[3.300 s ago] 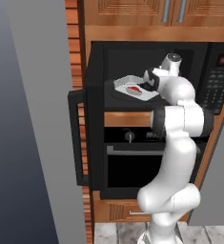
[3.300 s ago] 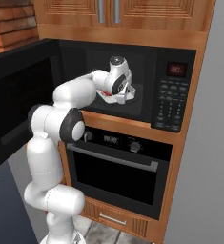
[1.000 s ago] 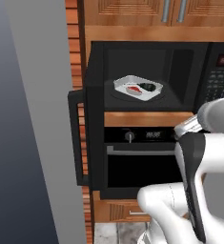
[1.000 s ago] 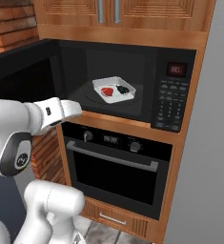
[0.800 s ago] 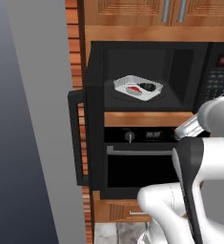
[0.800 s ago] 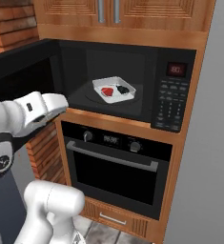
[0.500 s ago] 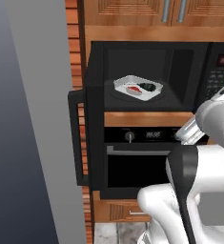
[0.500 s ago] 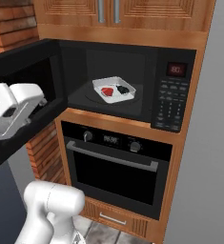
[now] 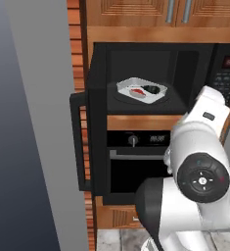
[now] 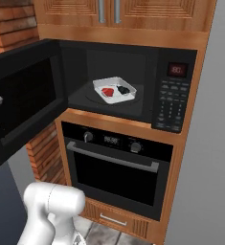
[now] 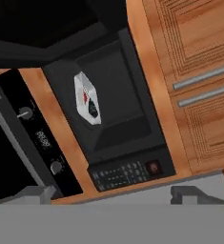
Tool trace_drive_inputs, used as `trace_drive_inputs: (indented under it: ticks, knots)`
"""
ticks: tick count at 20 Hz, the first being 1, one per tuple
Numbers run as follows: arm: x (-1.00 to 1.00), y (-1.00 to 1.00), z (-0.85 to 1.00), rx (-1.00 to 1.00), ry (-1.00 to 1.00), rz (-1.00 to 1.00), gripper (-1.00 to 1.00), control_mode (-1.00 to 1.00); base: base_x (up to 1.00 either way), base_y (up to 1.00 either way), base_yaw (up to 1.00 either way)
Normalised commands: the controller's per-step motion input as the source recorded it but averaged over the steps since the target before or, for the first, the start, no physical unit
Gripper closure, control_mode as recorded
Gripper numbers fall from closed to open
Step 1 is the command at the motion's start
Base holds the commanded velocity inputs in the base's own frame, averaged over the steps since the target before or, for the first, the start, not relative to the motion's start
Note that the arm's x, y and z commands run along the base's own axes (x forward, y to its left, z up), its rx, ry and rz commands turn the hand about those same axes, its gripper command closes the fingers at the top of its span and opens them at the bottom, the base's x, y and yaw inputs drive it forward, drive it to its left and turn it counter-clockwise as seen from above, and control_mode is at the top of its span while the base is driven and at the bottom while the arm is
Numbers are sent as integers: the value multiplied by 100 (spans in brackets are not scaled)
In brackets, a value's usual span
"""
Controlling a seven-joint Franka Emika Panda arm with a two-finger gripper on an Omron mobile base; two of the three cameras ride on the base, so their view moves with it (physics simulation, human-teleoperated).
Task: Place the tupperware containing the steak and eggplant meal in the microwave. Close the microwave door and press the start button to reheat the meal.
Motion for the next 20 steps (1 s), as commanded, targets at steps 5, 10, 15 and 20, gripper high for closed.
trace_drive_inputs:
  ticks: [5,10,15,20]
  knots:
    - [4,89,0,-19,2,0,-100,-100,0,0,0]
    - [6,92,-2,-19,11,0,-100,-100,0,0,0]
    - [11,93,-6,-20,13,0,-100,-100,0,0,0]
    - [16,90,-9,-20,9,0,-100,-100,0,0,0]
